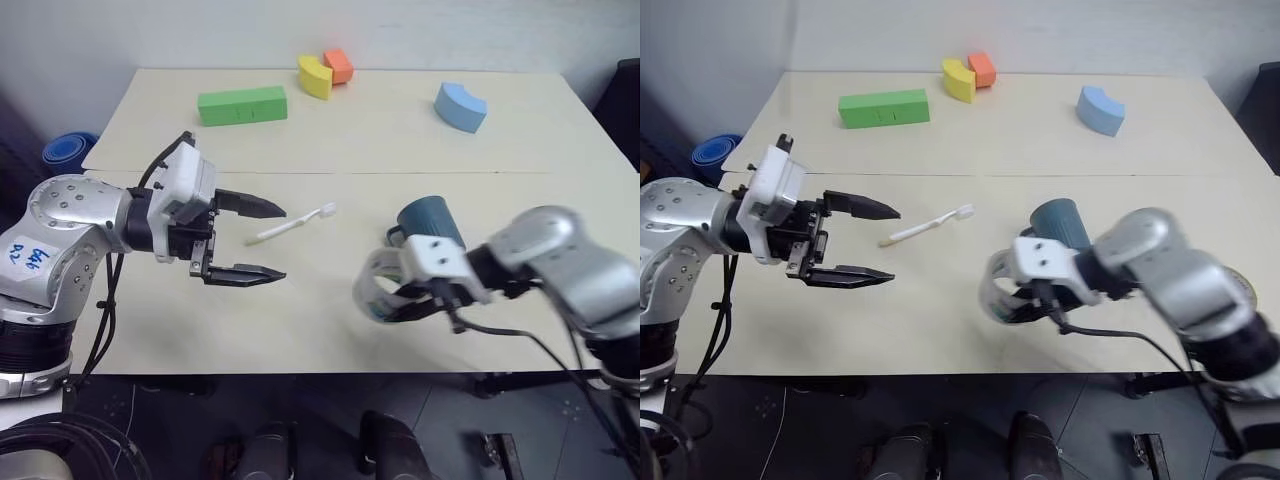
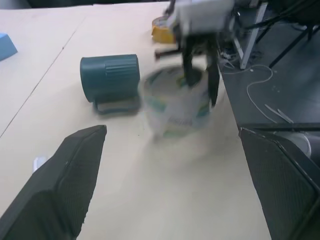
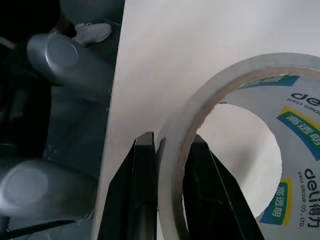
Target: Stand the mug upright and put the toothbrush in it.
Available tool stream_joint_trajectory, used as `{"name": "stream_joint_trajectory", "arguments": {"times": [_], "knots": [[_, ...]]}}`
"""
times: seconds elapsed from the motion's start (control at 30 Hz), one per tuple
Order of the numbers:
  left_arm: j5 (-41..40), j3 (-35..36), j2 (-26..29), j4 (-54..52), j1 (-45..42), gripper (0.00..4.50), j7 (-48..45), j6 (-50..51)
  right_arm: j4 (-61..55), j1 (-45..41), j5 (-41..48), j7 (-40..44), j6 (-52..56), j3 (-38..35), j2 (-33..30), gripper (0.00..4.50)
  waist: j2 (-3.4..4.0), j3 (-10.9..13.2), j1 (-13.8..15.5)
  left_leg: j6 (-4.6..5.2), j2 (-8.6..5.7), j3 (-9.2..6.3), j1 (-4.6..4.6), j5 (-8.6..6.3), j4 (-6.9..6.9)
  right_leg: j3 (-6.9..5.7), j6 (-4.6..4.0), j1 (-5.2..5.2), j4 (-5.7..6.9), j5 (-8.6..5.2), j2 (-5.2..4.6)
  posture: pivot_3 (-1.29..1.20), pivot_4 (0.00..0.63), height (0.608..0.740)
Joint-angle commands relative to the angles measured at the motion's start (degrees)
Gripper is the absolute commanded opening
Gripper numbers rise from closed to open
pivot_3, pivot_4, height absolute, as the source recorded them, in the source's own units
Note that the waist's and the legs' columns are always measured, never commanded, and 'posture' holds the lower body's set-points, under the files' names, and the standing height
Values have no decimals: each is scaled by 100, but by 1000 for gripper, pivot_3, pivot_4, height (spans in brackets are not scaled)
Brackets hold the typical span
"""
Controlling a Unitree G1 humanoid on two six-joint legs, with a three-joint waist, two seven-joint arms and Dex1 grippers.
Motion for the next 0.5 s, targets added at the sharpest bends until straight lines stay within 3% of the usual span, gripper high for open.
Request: {"name": "stream_joint_trajectory", "arguments": {"times": [0.03, 0.13, 0.23, 0.33, 0.5], "knots": [[64, 1, -18, 73, -181, 4500, -99, -168, -313, 720, 331, 84, 230, -1174, -752, 298, -1, 0, 22, 0, 0, 1, 2, 0, 2, 2, 0, 2, -1, 0, 0, 0, 150, 740], [114, -74, -91, 185, -278, 4500, -169, -245, -62, 1559, 307, 2, 259, -2161, -1162, 298, -2, 0, 63, 3, 0, 10, 4, -1, 8, 11, -1, 3, -3, 0, 0, 0, 150, 740], [162, -146, -166, 286, -356, 4500, -225, -326, 623, 1979, -105, -507, -34, -2645, -1227, 298, -3, 1, 61, 6, 0, 16, 3, -3, 15, 16, -1, 3, -4, 0, 0, 0, 150, 740], [197, -201, -254, 356, -418, 4500, -263, -380, 1463, 1680, -595, -1502, -360, -2416, -913, 298, -3, 1, 55, 6, 0, 26, 4, -3, 18, 20, -1, 3, -4, 0, 0, 0, 150, 740], [280, -292, -445, 459, -576, 4500, -276, -444, 2815, 863, -1170, -2484, -811, -1635, -147, 298, -3, 1, 16, 6, 4, 33, 9, -3, 16, 24, -2, 0, -2, 0, 3, 0, 150, 740]]}}
